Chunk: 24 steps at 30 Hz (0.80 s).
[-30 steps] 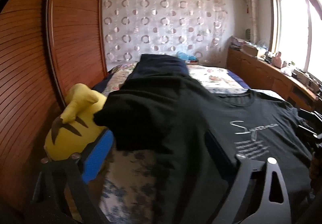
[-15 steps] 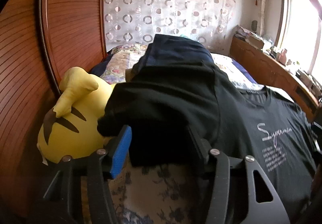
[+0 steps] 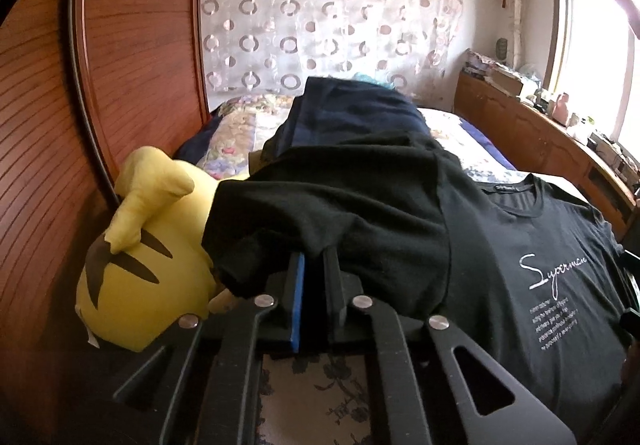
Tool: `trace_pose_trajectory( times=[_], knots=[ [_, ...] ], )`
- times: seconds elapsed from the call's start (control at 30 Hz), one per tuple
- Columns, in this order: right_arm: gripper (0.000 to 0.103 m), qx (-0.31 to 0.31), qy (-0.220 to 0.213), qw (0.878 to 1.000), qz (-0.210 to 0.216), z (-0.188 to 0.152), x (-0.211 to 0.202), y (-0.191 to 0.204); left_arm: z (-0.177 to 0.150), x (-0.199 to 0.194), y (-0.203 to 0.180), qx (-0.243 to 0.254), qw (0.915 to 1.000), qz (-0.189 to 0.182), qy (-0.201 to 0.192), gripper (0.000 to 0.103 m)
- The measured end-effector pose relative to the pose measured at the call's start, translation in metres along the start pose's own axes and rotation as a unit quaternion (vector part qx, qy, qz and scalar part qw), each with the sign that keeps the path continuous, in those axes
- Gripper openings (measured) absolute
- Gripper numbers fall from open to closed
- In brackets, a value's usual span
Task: Fold small clothes
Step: 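Lift the gripped side with the left tool and fold it toward the shirt's center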
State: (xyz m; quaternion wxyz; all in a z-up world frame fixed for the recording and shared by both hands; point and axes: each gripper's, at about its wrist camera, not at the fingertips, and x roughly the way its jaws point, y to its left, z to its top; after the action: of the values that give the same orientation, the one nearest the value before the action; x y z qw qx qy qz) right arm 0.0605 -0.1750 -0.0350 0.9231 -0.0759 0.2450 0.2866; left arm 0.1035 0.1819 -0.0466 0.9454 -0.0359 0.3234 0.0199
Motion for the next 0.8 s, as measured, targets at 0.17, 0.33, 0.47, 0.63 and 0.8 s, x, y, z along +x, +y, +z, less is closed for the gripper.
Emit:
trace_pose_trajectory(
  times=[0.17,0.33,0.47,0.63,0.8],
  knots=[
    [0.103,0.002,0.003,1.000,0.000,-0.002,0.001,-0.002,-0.004,-0.016,-0.007,0.000,0.9998,-0.008,-0.016,0.005],
    [0.103,0.008,0.003,1.000,-0.004,-0.002,0.000,-0.006,-0.014,-0.021,-0.020,0.021,0.9996,-0.008,-0.015,0.002],
    [0.103,0.010,0.003,1.000,-0.007,-0.003,0.001,-0.007,-0.008,-0.027,-0.028,0.032,0.9989,-0.009,-0.032,0.000],
    [0.103,0.012,0.003,1.000,-0.010,-0.004,0.001,-0.008,0.009,-0.034,-0.030,0.029,0.9985,0.001,-0.047,0.001],
    [0.103,0.015,0.000,1.000,-0.010,-0.005,0.000,-0.011,0.004,-0.022,-0.021,0.022,0.9988,0.038,-0.020,0.037]
  ],
)
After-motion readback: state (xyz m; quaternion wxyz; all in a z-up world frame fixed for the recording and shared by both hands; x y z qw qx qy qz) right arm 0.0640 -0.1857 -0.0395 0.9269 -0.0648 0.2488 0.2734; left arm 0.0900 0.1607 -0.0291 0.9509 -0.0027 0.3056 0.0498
